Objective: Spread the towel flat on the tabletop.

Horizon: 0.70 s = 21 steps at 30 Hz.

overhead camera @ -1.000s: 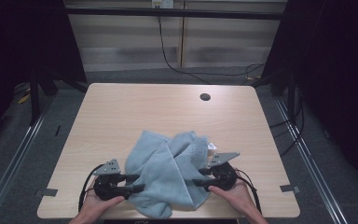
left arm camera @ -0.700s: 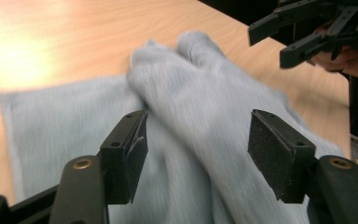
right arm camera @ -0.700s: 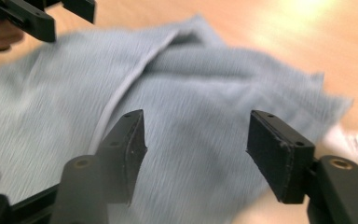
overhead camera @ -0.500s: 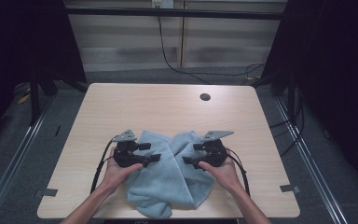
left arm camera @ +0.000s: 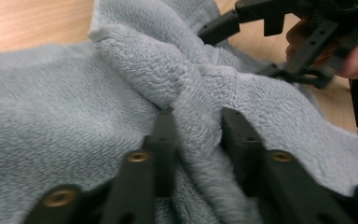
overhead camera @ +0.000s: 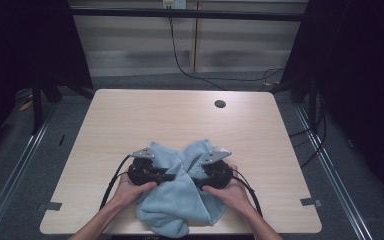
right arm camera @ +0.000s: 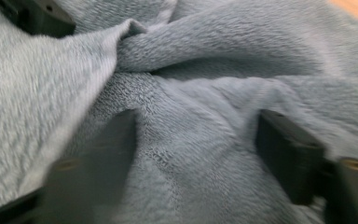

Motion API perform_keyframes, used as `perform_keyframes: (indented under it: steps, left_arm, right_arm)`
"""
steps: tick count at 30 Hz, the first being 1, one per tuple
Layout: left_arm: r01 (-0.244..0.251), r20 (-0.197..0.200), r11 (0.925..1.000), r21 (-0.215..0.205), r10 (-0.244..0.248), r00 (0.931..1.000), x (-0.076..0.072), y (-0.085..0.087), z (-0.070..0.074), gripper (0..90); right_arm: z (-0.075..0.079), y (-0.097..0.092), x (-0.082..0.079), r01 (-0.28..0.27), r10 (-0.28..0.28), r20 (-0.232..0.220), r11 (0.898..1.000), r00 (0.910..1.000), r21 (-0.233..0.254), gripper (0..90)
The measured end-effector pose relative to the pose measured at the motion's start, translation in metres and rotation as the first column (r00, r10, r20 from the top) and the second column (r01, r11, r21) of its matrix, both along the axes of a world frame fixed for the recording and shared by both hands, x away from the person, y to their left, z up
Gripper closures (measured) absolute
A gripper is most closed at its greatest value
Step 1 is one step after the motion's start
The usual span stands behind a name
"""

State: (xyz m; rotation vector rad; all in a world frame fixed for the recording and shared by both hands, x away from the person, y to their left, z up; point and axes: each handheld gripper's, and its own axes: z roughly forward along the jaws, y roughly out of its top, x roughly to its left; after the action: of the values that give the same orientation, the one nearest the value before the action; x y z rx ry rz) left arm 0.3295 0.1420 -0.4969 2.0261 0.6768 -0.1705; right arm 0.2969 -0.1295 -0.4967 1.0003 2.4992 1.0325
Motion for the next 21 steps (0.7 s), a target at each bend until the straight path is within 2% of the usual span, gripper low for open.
perform_keyframes:
  steps: [1,2,5,6,10,12,15,17,19,21]
  left_arm:
    - [0.002,-0.001,0.9999,-0.012,-0.002,1.0000,0.000,0.001,0.001,76.4]
    - [0.000,0.003,0.9999,-0.014,0.000,1.0000,0.000,0.002,0.002,78.1]
    - [-0.005,0.022,0.9998,-0.019,0.006,0.9997,-0.002,0.005,0.006,80.1]
    - [-0.012,0.022,0.9996,-0.026,0.013,0.9997,-0.002,0.006,0.008,80.5]
    - [-0.031,0.047,0.9980,-0.055,0.034,0.9983,-0.002,0.014,0.014,81.3]
    - [-0.054,0.054,0.9956,-0.077,0.058,0.9969,-0.001,0.022,0.019,81.8]
    - [-0.076,0.058,0.9923,-0.097,0.082,0.9949,0.003,0.035,0.024,82.7]
    - [-0.100,0.056,0.9879,-0.118,0.107,0.9927,0.006,0.042,0.027,82.8]
    - [-0.125,0.064,0.9817,-0.144,0.135,0.9888,0.007,0.049,0.033,82.7]
    - [-0.159,0.060,0.9706,-0.180,0.173,0.9831,0.010,0.055,0.039,82.7]
  right_arm:
    - [0.001,0.000,-0.001,0.007,-0.007,0.003,1.000,1.0000,-0.005,45.7]
    - [0.002,-0.001,0.000,0.013,-0.013,0.009,1.000,0.9999,-0.019,52.5]
    - [0.005,-0.003,0.000,0.030,-0.030,0.017,0.999,0.9994,-0.020,69.6]
    - [0.007,-0.005,0.000,0.029,-0.029,0.010,1.000,0.9995,-0.007,78.9]
    - [0.008,-0.015,0.002,0.049,-0.048,-0.021,0.998,0.9986,0.037,83.3]
    - [0.012,-0.019,0.003,0.066,-0.066,-0.007,0.997,0.9978,0.033,84.1]
    - [0.018,-0.030,0.006,0.101,-0.103,0.013,0.992,0.9946,0.075,84.5]
    - [0.022,-0.040,0.009,0.149,-0.151,0.011,0.982,0.9885,0.117,84.9]
    - [0.026,-0.047,0.012,0.175,-0.179,0.023,0.977,0.9836,0.122,85.3]
    - [0.034,-0.054,0.016,0.200,-0.207,0.040,0.969,0.9774,0.147,85.6]
